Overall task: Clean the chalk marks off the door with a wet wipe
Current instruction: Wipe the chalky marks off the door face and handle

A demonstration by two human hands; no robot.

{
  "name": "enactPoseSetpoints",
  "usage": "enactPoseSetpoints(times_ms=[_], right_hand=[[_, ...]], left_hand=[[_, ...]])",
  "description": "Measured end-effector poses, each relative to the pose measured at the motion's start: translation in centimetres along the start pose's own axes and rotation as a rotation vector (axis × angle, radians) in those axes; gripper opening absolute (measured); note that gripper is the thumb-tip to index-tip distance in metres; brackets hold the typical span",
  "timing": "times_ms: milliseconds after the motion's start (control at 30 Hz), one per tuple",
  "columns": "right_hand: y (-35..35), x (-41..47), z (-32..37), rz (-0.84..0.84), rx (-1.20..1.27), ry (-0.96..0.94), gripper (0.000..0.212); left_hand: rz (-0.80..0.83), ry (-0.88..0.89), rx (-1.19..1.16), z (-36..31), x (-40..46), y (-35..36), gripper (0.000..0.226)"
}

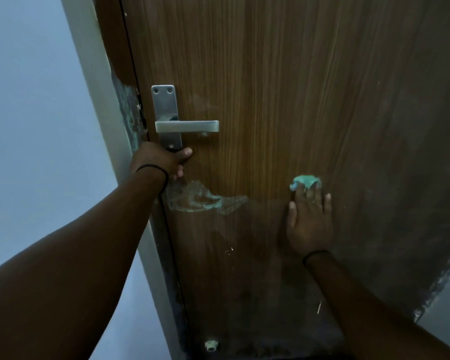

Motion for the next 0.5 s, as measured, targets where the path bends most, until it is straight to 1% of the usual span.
enactPoseSetpoints(times_ms=[33,67,100,167,200,233,267,333,367,400,433,500], right_hand=[[-0.1,1.3,0.2,-0.054,0.007,0.043,0.055],[-0.2,2.3,1.3,-0.081,0.033,0.036,0.055],[0.1,2.5,2.8,-0.076,0.055,-0.008,0.054],[1.7,0.9,4.6,0.027,0.052,-0.166,0.053],[1.9,-0.4,4.1,0.086,0.031,-0.208,0.052],[1.7,-1.2,2.7,0.111,0.001,-0.203,0.053],[1.1,-1.2,0.9,0.089,-0.018,-0.154,0.053],[-0.3,0.4,-1.4,-0.066,0.017,0.038,0.054],[-0.8,1.7,-1.2,-0.138,0.028,0.102,0.054],[-0.9,2.7,0.1,-0.156,0.048,0.111,0.054],[-0.4,3.0,2.0,-0.134,0.056,0.039,0.054],[1.8,1.0,5.5,0.003,0.058,-0.197,0.053]], left_hand=[[0.018,-0.006,-0.014,0.0,0.4,0.0,0.033],[0.035,-0.004,-0.026,0.0,0.6,0.0,0.033],[0.044,0.003,-0.035,0.0,0.7,0.0,0.033],[0.034,0.011,-0.056,0.3,0.7,0.1,0.032],[0.023,0.011,-0.068,0.4,0.6,0.2,0.031],[0.013,0.007,-0.078,0.5,0.5,0.4,0.031],[0.006,-0.005,-0.082,0.6,0.4,0.6,0.032],[0.011,-0.043,-0.089,0.8,0.5,0.7,0.037],[0.022,-0.059,-0.094,0.8,0.5,0.7,0.038],[0.031,-0.067,-0.094,0.7,0.5,0.7,0.039],[0.033,-0.069,-0.096,0.7,0.4,0.7,0.039],[0.006,-0.063,-0.098,0.7,0.1,0.6,0.039]])
Point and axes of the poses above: each hand's wrist, its own x-axis towards the middle knuckle, its own y-axis out of the palm, z = x × y, the point moved 4 cm from there along x, towards the middle knuckle, and after that the axes turned 13 degrees about x, right-handed, at the moved point
